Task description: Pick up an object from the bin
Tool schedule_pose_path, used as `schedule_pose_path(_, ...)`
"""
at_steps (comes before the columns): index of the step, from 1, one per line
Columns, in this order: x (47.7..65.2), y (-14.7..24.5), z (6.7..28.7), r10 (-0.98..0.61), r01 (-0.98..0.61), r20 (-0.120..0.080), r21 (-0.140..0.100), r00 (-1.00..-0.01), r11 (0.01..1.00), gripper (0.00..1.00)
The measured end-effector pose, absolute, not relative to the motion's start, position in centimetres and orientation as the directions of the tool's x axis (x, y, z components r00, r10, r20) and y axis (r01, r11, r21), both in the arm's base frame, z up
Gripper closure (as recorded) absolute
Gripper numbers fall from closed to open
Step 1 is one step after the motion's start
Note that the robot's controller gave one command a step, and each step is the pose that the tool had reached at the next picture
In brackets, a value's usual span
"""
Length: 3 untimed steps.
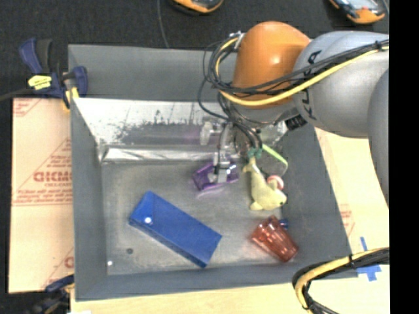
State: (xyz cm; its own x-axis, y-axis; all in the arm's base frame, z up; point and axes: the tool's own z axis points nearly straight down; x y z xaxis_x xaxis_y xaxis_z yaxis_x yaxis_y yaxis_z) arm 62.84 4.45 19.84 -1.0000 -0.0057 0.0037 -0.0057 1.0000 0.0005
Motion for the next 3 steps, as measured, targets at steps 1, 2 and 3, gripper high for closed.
schedule_pose_path(1,63.0,4.4,20.3,-0.005,-0.005,-0.004,0.001,-1.0,1.0,0.0)
schedule_pose_path(2,62.2,1.5,16.1,0.084,0.084,-0.008,0.002,-0.996,0.996,0.0)
schedule_pose_path(3,65.1,-0.7,11.4,0.118,0.118,-0.016,0.004,-0.993,0.993,0.0)
